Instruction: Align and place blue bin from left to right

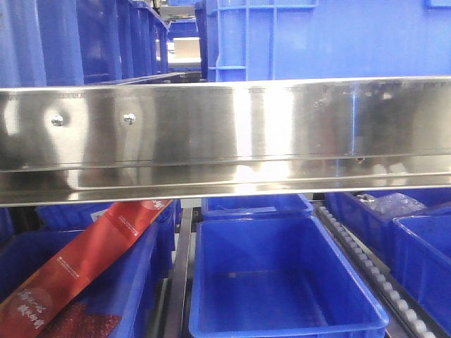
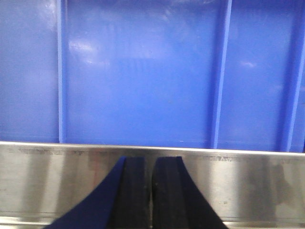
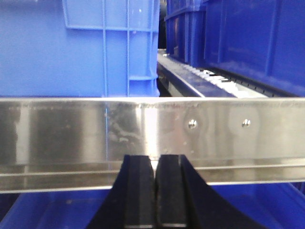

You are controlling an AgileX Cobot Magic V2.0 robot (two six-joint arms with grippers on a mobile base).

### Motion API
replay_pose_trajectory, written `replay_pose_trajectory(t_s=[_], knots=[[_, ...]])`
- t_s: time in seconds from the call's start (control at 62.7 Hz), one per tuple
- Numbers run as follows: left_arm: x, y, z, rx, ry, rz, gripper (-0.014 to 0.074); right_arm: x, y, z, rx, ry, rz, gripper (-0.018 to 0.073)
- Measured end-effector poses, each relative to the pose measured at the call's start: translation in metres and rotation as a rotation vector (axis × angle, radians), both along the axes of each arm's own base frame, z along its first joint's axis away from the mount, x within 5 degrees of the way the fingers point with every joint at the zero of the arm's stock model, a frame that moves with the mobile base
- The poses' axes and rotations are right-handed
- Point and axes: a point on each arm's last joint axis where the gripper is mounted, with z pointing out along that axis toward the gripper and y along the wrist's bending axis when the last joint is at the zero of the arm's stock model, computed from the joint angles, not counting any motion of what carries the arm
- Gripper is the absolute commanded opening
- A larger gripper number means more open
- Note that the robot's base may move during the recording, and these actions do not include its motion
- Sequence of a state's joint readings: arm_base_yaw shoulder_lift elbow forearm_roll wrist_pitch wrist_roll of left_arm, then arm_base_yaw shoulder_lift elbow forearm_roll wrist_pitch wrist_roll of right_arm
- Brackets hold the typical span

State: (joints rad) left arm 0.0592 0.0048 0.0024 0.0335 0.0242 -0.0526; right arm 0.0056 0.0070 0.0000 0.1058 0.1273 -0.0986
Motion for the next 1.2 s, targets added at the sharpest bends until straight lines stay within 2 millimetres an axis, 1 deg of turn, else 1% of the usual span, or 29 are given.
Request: replay_pose_trajectory(t_s=[0.175, 1.196], knots=[[0.0, 0.0, 0.0, 0.0, 0.0, 0.0, 0.0015, 0.0001, -0.0003, 0.0026, 0.001, -0.029, -0.003, -0.0078], [0.0, 0.0, 0.0, 0.0, 0.0, 0.0, 0.0015, 0.0001, -0.0003, 0.003, 0.001, -0.033, -0.003, -0.0078]])
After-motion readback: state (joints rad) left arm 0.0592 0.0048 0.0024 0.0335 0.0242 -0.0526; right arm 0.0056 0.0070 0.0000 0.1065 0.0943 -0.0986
